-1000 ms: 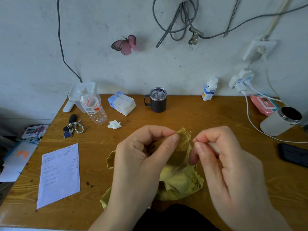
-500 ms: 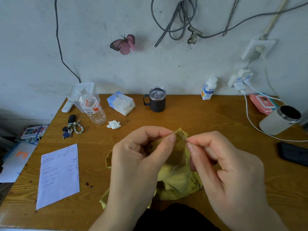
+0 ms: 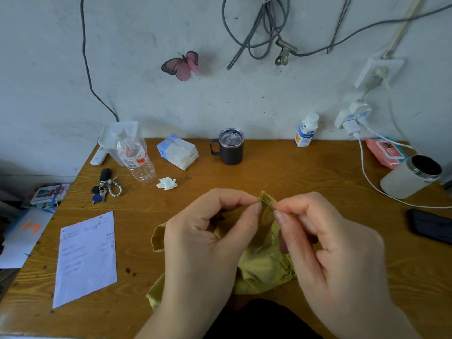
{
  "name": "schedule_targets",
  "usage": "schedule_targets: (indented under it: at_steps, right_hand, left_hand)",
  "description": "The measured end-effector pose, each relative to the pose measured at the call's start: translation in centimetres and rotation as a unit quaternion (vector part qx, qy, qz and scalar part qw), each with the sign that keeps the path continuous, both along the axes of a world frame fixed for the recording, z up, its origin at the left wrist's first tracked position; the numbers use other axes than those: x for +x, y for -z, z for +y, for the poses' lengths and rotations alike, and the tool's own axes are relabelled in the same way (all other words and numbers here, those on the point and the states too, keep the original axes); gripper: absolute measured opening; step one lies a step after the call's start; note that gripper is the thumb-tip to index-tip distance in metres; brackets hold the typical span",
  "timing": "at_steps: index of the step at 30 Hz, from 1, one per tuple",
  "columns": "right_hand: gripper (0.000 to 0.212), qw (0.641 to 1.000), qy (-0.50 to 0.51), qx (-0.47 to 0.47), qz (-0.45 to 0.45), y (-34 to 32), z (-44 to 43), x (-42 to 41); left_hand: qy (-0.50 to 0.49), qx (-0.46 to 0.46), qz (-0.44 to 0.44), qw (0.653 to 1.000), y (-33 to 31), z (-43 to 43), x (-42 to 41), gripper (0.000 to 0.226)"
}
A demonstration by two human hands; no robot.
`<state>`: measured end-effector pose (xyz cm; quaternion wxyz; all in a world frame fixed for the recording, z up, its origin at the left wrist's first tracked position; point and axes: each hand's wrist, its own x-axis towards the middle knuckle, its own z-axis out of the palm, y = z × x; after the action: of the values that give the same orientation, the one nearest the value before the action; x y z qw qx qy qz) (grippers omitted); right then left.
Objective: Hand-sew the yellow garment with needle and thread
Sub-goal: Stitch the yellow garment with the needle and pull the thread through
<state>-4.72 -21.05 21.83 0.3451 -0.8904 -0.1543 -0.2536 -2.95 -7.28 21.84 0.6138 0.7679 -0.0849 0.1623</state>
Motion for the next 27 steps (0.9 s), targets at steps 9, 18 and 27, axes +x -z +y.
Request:
schedule_targets:
  at_steps: [9, 18, 27]
  right_hand:
    - [0.022, 0.999, 0.026, 0.004, -0.022, 0.51, 0.24, 0.04]
    - [0.021, 0.999, 0.023, 0.033, -0.017, 0.84, 0.73, 0.16]
    - [0.020, 0.993, -0.017, 0.099, 0.066, 0.70, 0.54, -0.02]
  left_hand:
    - [-0.011, 0.043, -0.041, 0.998, 0.19, -0.34, -0.34, 0.008]
    - [0.000, 0.033, -0.041, 0.999, 0.70, -0.69, -0.77, 0.009]
    - [-0.030, 0.036, -0.052, 0.998, 0.71, -0.56, -0.28, 0.007]
